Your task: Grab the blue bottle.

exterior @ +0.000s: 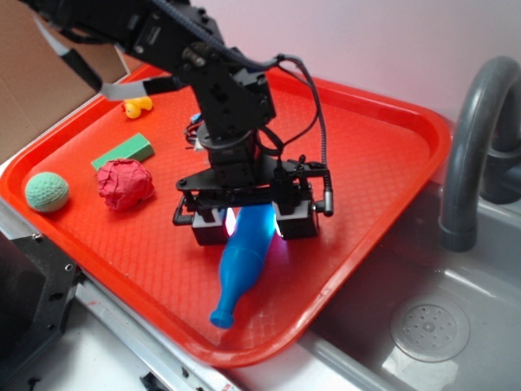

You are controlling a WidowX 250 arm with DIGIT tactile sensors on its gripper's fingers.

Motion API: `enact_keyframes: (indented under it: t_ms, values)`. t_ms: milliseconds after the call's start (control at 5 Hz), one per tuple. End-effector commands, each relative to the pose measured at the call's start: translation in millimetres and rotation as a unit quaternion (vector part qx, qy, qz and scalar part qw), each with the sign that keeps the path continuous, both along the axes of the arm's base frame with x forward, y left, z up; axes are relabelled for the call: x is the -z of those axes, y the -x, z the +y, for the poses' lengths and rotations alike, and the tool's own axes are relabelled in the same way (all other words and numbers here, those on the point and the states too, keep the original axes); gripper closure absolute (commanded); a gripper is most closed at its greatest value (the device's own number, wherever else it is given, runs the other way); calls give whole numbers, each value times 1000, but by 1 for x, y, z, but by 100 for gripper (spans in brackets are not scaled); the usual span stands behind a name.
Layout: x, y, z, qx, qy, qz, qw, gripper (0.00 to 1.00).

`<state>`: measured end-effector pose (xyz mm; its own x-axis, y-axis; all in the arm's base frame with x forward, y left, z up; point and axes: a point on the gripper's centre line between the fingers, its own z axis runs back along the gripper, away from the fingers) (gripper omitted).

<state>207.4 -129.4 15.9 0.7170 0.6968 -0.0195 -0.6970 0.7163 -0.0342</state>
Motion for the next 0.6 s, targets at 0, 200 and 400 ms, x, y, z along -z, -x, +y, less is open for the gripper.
enact_keyframes:
  t_ms: [0,200,400]
  values:
    - [-10,8,14,-17,3,-15,1000,100]
    - [-59,-10,34,29,23,-60,997,100]
    - [-110,-20,62,116,48,-93,988,100]
